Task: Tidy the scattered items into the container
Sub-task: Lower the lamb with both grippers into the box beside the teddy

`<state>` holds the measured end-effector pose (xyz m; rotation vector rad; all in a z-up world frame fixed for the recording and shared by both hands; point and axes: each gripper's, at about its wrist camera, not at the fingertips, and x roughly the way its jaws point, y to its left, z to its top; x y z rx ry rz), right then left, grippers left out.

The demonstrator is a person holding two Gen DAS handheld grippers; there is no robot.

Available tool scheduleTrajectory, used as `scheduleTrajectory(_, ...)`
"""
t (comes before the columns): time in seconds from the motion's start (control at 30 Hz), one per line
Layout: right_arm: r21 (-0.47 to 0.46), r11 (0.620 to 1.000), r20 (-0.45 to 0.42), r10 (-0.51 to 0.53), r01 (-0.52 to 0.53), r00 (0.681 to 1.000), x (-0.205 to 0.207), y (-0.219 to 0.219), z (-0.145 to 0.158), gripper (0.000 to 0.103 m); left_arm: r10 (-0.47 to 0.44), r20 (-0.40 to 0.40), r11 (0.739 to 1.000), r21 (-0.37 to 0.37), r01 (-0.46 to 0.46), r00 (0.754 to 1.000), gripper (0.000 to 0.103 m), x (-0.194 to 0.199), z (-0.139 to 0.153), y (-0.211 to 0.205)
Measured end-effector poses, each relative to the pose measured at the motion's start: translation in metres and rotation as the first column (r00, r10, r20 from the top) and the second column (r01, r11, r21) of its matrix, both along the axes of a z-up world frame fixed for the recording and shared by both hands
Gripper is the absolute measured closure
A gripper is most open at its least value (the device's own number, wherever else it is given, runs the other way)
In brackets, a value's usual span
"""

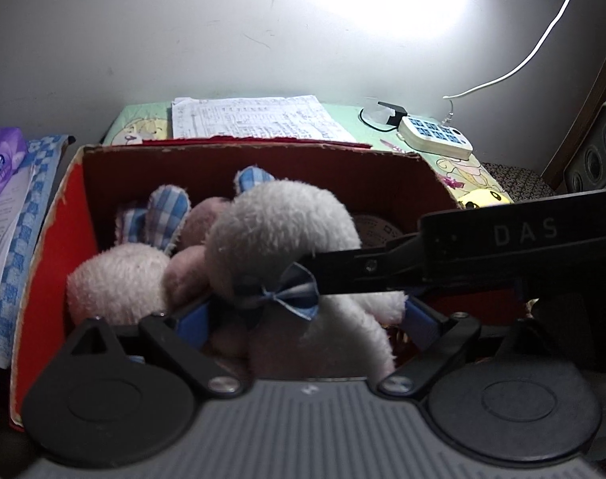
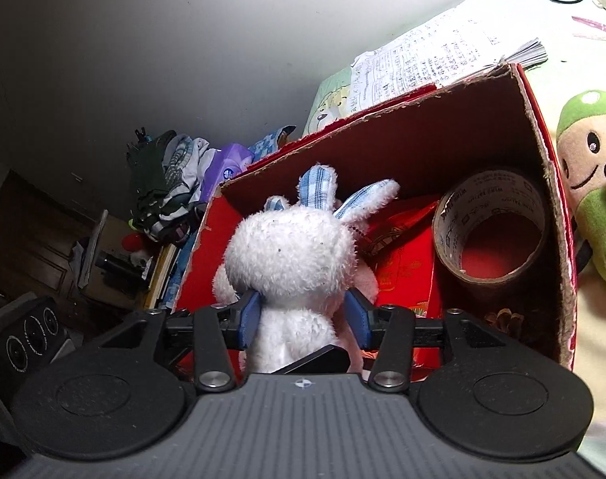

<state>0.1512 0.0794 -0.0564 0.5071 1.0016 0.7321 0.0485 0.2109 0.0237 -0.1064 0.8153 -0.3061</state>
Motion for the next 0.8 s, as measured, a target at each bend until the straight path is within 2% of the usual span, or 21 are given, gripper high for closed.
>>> scheduleTrajectory(0.27, -0.070, 0.997, 0.025, -0.039, 0.041, 0.999, 0.002, -0.007, 0.002, 0.046, -0.023, 0.010, 0.999, 0.024, 0.023, 1.000, 0.007, -0.005, 0.004, -0.004)
scheduleTrajectory(0.43, -0.093, 0.995, 0.014, -0.032, 0.034, 0.999, 0.005, -0.003, -0.001, 0.056, -0.029, 0.012, 0.999, 0.029, 0.028, 1.000, 0.007, -0.006, 0.006, -0.005)
scheduleTrajectory(0.6, -0.172, 0.984, 0.054, -0.036, 0.045, 0.998, 0.004, 0.000, 0.008, 0.056, -0.023, 0.026, 1.000, 0.016, 0.023, 0.999, 0.007, -0.009, 0.013, -0.002)
scheduleTrajectory(0.63, -0.179, 0.982, 0.060, -0.044, 0.054, 0.997, 0.005, -0.001, 0.010, 0.060, -0.025, 0.034, 1.000, 0.009, 0.025, 0.999, 0.007, -0.010, 0.015, -0.001)
scheduleTrajectory(0.7, -0.191, 0.980, 0.068, -0.043, 0.055, 0.997, 0.005, -0.001, 0.011, 0.063, -0.034, 0.045, 0.999, -0.008, 0.035, 0.998, 0.007, -0.012, 0.018, 0.000)
scheduleTrajectory(0.8, -0.252, 0.967, 0.079, -0.023, 0.042, 0.997, 0.006, 0.005, 0.010, 0.063, -0.053, 0.036, 0.998, -0.016, 0.054, 0.998, 0.007, -0.009, 0.016, -0.007)
